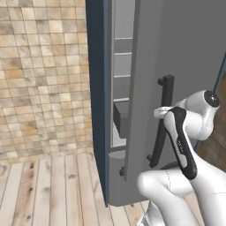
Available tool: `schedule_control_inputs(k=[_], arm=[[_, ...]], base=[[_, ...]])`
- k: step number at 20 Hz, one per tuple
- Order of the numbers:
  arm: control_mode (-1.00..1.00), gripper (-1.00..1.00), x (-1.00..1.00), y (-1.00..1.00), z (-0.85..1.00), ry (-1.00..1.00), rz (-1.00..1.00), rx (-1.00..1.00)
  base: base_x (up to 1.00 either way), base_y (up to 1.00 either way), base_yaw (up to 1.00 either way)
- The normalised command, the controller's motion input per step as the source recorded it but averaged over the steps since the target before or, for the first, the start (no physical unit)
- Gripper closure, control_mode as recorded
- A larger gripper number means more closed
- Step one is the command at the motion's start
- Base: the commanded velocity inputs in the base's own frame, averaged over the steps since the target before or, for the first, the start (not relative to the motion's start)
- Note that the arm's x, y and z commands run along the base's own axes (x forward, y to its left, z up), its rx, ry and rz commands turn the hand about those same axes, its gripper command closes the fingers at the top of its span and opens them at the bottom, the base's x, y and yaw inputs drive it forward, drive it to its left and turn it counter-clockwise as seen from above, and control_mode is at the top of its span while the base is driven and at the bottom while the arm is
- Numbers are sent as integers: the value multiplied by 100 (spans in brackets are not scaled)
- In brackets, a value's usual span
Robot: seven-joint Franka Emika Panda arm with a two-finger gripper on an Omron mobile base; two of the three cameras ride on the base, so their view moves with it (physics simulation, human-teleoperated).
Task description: Retrieve the sausage and cheese from the fridge and place them on the cutting board on the counter.
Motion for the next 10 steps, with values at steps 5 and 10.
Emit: schedule_control_inputs(k=[5, 10], arm=[[-100, -100, -95, 50, 0, 3, -16, 0], [-100, -100, -13, 100, 8, 1, -25, 3]], base=[[0, 0, 0], [0, 0, 0]])
